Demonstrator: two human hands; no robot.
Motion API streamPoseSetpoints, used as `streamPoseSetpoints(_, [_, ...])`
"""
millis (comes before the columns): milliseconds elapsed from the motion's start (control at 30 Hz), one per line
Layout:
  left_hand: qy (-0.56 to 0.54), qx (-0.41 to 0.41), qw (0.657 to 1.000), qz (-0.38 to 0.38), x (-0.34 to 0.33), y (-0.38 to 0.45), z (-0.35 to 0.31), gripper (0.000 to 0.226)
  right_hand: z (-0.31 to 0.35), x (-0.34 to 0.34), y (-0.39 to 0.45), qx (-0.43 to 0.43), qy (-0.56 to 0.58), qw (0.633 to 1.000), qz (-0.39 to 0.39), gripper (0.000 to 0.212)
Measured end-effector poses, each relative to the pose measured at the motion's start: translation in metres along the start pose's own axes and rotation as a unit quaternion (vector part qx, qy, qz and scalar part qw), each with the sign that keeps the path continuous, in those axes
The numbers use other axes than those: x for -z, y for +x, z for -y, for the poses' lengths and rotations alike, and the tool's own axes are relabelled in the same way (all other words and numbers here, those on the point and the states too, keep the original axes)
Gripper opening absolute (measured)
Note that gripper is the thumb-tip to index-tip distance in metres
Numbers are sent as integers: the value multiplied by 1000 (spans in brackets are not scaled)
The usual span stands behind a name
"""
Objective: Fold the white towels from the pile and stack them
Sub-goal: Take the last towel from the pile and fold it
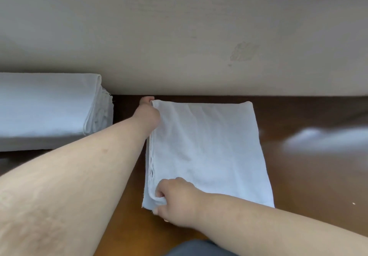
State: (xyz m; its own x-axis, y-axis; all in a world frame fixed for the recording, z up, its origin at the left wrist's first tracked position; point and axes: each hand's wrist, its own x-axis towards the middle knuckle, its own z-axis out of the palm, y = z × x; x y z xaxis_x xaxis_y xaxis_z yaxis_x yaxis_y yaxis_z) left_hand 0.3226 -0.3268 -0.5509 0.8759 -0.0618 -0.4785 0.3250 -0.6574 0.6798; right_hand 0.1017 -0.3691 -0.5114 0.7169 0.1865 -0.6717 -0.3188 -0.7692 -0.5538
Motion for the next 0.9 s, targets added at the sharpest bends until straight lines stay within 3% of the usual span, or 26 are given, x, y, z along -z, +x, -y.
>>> streamPoseSetpoints(67, [-36,42,998,19,0,4,3,58,-1,-1,2,13,-17,999,32,45])
streamPoseSetpoints(167, [-37,22,999,29,3,3,2,67,-5,12,-2,33,54,997,48,51])
streamPoseSetpoints(200, [-8,12,1000,15,6,-2,5,70,-10,22,-1,35,76,996,15,45])
streamPoseSetpoints(267, [103,-4,993,-54,9,-20,10,71,-30,52,5,38,64,989,-126,31])
streamPoseSetpoints(333, [205,-126,966,-92,3,-49,13,63,-60,92,13,20,-7,967,-254,29])
streamPoseSetpoints(367, [226,-200,952,-59,-4,-66,15,56,-78,113,17,1,-58,958,-281,33])
streamPoseSetpoints(433, [237,-238,939,79,-22,-97,19,45,-115,148,21,-70,-158,956,-237,47])
streamPoseSetpoints(500, [265,-174,934,166,-39,-119,25,46,-145,166,18,-132,-240,952,-134,60])
streamPoseSetpoints(600, [344,-115,919,156,-60,-136,30,58,-168,168,12,-163,-260,949,-72,67])
streamPoseSetpoints(733, [435,-104,881,151,-73,-146,16,72,-175,158,-2,-198,-237,948,-77,68])
streamPoseSetpoints(900, [502,-128,836,179,-81,-150,-5,67,-184,138,-45,-227,-275,929,-102,79])
